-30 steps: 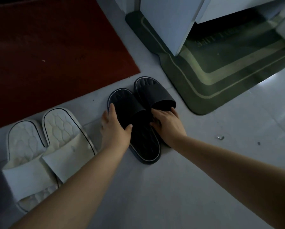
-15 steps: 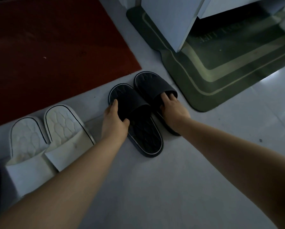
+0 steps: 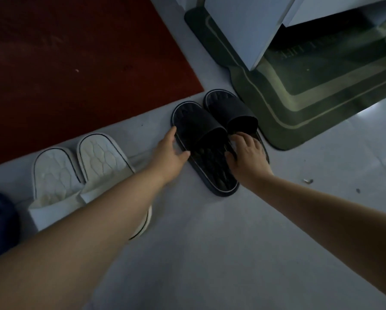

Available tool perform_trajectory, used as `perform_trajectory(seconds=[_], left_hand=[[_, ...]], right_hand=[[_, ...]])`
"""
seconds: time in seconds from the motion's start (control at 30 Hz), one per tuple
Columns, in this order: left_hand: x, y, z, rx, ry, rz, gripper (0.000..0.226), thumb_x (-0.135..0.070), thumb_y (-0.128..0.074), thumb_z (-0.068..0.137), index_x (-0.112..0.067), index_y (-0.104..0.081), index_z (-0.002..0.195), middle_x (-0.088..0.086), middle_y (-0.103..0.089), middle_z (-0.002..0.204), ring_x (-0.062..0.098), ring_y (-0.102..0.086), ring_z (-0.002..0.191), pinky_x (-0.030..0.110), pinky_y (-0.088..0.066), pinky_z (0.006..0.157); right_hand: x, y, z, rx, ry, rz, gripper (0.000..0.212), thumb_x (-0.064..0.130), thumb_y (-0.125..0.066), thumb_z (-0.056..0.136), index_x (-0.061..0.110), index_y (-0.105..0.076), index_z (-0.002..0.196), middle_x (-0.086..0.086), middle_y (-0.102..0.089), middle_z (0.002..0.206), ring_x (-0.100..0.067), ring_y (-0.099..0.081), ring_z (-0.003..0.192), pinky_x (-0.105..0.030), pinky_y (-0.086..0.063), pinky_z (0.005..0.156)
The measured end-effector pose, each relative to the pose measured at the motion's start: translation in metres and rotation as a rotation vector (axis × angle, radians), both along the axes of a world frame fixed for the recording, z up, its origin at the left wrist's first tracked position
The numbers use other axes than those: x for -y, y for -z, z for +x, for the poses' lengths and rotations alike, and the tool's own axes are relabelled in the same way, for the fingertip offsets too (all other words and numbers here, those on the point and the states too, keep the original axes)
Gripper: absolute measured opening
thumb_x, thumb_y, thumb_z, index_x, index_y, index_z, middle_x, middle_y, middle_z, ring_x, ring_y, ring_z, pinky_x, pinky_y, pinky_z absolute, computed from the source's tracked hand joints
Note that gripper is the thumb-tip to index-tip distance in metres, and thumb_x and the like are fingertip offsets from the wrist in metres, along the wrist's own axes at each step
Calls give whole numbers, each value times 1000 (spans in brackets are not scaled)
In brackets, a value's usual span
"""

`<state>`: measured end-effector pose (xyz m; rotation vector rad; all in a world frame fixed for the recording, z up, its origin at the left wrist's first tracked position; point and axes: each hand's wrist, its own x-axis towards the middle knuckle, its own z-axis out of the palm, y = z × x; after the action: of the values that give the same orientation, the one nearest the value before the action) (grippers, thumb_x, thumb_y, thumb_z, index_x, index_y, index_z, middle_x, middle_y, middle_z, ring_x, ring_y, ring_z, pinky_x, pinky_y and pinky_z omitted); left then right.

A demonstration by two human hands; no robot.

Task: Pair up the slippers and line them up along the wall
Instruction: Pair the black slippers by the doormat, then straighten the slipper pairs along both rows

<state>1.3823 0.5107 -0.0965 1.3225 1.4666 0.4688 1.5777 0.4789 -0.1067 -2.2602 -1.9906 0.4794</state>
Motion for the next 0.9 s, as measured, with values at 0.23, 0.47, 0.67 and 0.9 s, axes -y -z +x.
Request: perform_trajectory(seconds=[0.23, 0.47, 0.67, 0.9], left_hand=[[18, -46, -159, -376, 243, 139, 61, -16, -70, 78, -17, -44, 132, 3, -51, 136, 17, -47, 121, 23, -33, 92], [60, -54, -257, -561, 329, -214, 69, -36, -72, 74, -24, -42, 134, -2, -43, 143, 16, -42, 128, 25, -35, 99], [80, -45, -259, -463, 378, -157, 74, -32, -68, 78, -23, -30, 141, 0, -34, 146, 16, -36, 131, 20, -28, 100], [62, -68, -255, -503, 177, 128, 66, -43, -61, 81, -24, -34, 138, 3, -37, 147, 25, -37, 132, 49, -26, 112]], right_hand=[[17, -35, -114, -78, -595, -155, 66, 47, -55, 83, 23, -31, 140, -5, -27, 150, -25, -20, 138, -40, -8, 116], [4, -40, -243, 143, -962, -230, 84, 51, -57, 82, 22, -11, 146, -13, -36, 143, -33, -33, 132, -43, -19, 112], [-5, -49, -274, 34, -830, -477, 47, 32, -65, 81, 18, -49, 124, -10, -55, 119, -30, -54, 109, -30, -33, 72], [31, -57, -259, -494, -114, -358, 27, 28, -70, 77, 16, -56, 98, 0, -55, 85, -20, -52, 79, -20, -37, 53]])
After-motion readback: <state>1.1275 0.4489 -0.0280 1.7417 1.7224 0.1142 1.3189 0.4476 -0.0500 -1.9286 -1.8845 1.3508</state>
